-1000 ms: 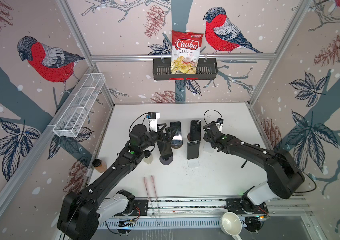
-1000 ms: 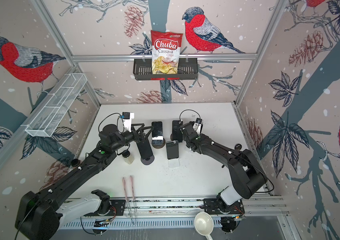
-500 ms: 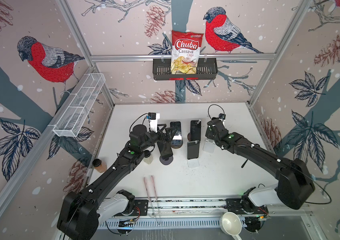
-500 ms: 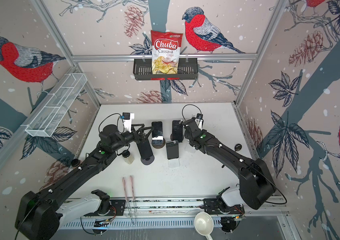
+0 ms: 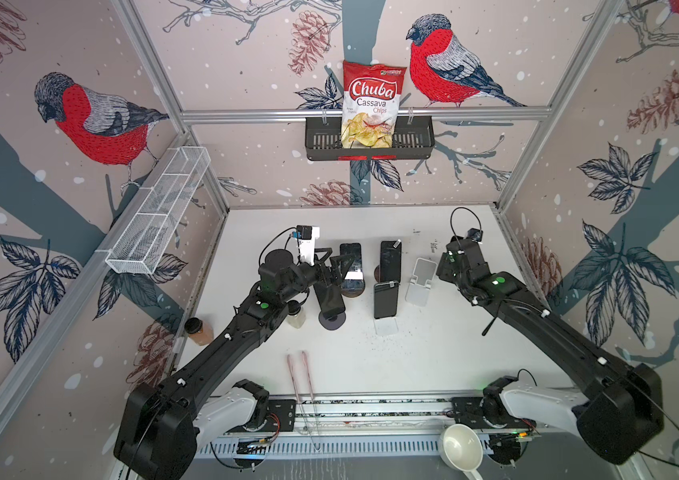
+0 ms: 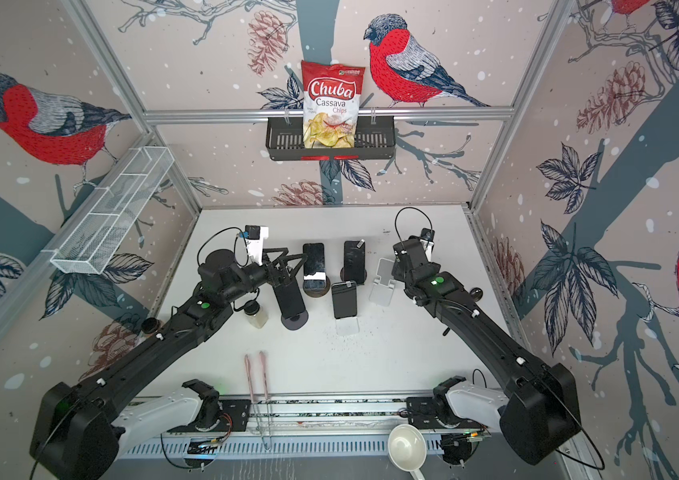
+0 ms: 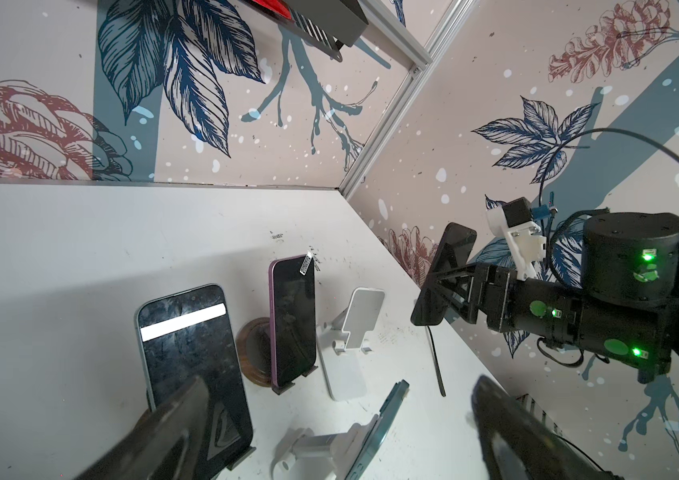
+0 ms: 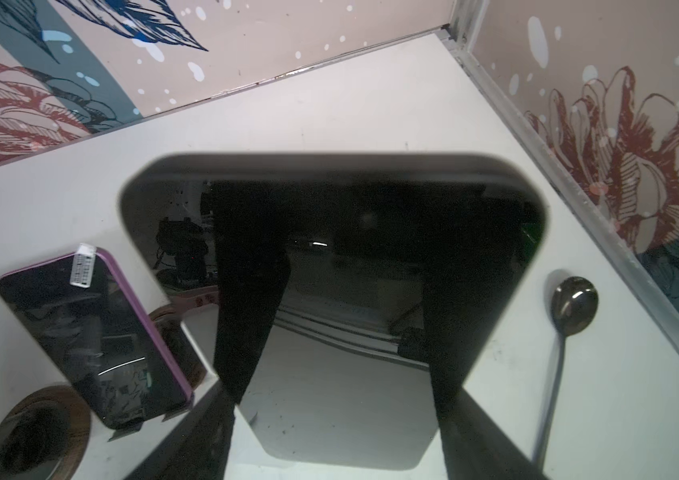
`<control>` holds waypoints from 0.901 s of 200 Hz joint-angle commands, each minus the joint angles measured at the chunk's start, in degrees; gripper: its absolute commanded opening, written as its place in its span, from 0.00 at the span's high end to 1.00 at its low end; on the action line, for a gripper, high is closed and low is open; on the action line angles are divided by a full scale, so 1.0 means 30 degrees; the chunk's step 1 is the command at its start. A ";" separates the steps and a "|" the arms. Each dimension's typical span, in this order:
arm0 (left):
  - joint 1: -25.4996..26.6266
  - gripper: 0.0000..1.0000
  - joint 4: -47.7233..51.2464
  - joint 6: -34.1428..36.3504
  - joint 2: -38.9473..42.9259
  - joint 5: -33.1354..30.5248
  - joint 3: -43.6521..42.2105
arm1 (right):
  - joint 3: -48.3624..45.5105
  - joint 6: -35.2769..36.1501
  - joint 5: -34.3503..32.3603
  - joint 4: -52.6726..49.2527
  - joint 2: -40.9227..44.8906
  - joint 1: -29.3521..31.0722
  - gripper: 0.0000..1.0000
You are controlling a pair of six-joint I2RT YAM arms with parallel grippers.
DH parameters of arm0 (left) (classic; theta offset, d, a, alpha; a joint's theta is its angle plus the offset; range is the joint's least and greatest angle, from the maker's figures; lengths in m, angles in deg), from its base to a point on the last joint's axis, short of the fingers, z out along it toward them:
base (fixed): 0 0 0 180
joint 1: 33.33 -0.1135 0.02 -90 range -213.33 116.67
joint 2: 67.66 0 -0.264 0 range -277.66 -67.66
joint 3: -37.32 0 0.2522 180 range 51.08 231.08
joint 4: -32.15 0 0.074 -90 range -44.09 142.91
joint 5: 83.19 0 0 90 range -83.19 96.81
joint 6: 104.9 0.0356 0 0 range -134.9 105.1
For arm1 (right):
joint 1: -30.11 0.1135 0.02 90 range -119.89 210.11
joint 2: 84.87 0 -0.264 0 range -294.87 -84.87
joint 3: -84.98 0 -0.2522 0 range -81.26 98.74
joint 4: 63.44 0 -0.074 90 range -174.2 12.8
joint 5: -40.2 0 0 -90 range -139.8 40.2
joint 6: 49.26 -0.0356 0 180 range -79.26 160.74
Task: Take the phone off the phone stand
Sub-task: 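Lift the black phone off its stand and carry it toward the right arm's side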
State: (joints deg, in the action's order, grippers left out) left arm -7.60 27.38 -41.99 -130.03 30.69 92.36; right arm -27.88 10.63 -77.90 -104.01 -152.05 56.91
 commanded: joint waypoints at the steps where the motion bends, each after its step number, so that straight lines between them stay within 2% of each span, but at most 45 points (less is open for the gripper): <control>1: 0.0005 0.02 -0.0488 0.0124 0.0020 -0.0093 0.0040 | -0.0644 0.0320 0.0682 0.0633 0.0428 -0.1142 0.40; 36: 0.0005 0.02 -0.0526 0.0176 0.0021 -0.0070 0.0098 | -0.1534 0.0744 0.2068 0.2091 -0.0111 -0.2712 0.40; 82: 0.0005 0.02 -0.0505 0.0271 0.0095 -0.0152 0.0040 | -0.0803 0.1453 0.4039 0.2805 -0.3016 -0.4475 0.40; 138: 0.0005 0.02 -0.0227 0.0422 0.0137 -0.0515 0.0106 | 0.0401 0.2672 0.5678 0.3911 -0.5866 -0.5839 0.39; 180: 0.0005 0.02 0.0115 0.0596 0.0075 -0.0957 0.0328 | 0.1115 0.3353 0.6061 0.4331 -0.7813 -0.6196 0.39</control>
State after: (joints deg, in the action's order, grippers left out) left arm -7.60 27.41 -41.44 -129.76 29.03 92.40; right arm -25.54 18.41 -61.37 -94.15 -173.36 38.58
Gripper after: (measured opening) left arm 0.981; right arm 0.738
